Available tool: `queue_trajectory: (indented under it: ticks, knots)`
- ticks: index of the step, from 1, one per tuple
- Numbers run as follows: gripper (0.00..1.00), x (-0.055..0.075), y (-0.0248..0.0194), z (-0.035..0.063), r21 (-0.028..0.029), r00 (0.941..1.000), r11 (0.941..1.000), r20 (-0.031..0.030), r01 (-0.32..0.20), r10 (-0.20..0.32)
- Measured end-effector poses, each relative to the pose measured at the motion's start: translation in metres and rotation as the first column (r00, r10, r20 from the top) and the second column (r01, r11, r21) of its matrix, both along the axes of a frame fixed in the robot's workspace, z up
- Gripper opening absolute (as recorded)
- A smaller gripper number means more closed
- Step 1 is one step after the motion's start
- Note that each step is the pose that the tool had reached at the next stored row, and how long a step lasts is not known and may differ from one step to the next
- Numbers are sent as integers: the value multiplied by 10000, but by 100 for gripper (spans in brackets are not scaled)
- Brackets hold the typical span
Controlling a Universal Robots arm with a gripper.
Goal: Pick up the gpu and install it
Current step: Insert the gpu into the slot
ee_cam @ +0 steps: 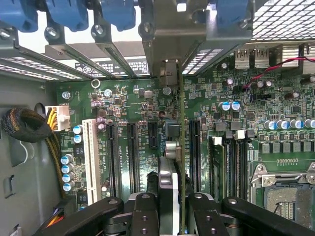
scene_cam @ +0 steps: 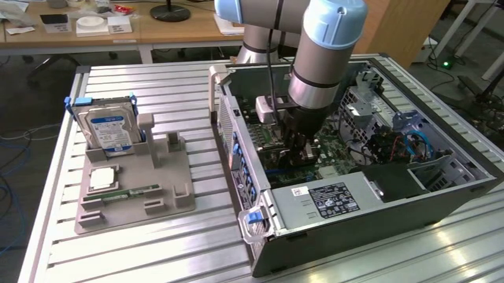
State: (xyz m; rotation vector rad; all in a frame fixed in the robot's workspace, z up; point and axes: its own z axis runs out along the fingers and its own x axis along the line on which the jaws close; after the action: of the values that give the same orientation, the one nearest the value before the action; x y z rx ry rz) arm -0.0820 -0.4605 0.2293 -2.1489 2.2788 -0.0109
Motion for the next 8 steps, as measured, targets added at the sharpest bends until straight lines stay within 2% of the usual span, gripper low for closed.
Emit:
queue_trajectory:
  ticks: [8]
  knots:
    - [28, -4, 1, -1, -7, 10000, 10000, 0, 0, 0]
